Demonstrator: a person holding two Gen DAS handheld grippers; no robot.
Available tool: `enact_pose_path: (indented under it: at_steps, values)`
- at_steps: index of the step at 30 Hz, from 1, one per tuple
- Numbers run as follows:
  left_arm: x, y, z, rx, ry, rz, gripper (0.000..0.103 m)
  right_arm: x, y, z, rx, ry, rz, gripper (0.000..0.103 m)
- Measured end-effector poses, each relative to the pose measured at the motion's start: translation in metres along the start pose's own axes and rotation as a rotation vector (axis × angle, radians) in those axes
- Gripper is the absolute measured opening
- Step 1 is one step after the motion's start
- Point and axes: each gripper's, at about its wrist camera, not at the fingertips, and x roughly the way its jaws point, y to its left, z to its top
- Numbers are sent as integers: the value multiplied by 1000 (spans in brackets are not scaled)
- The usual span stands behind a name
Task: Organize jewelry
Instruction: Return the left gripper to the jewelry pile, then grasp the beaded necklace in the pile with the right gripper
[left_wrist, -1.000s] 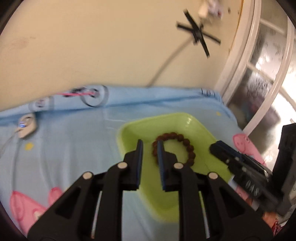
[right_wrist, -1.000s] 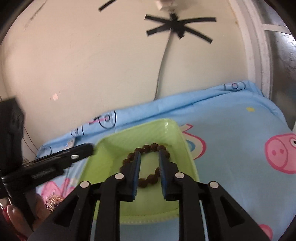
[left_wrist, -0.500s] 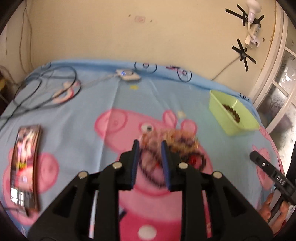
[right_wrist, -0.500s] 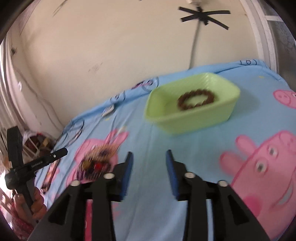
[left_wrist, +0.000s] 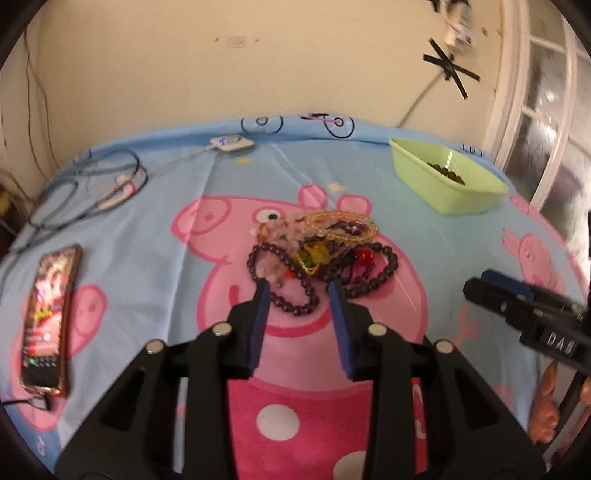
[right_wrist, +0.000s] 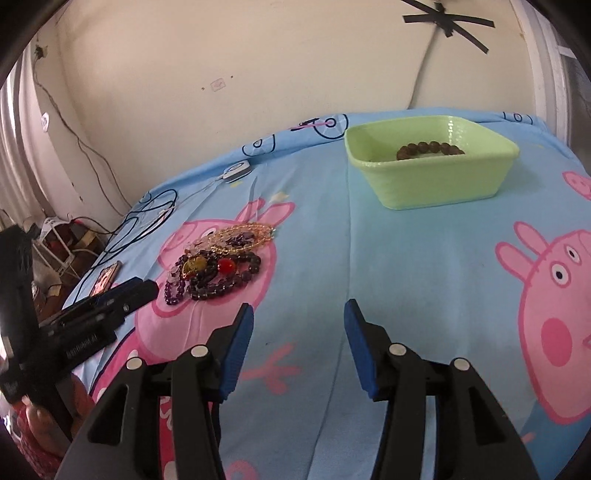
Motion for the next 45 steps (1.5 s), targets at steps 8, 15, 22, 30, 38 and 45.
enact_pose_path:
  at_steps: [8, 15, 22, 30, 38, 45]
  values:
    - [-8, -6, -1, 28, -52, 25, 32, -7, 2, 1, -7, -43, 6, 27]
    - [-11, 65, -2, -321, -77, -72, 31, -7, -3, 2, 21, -40, 0, 27]
    - [4, 100, -8, -505, -28, -175, 31, -5, -4, 2, 32, -36, 11, 27]
    - [-5, 76, -2, -383, -62, -106, 31, -5, -1, 1, 18, -41, 25, 27]
    - [-2, 67, 0, -321, -41, -65, 32, -12, 8, -2, -43, -63, 54, 27]
    - [4, 58, 2, -275, -10, -51, 45, -14, 17, -4, -88, -55, 81, 27]
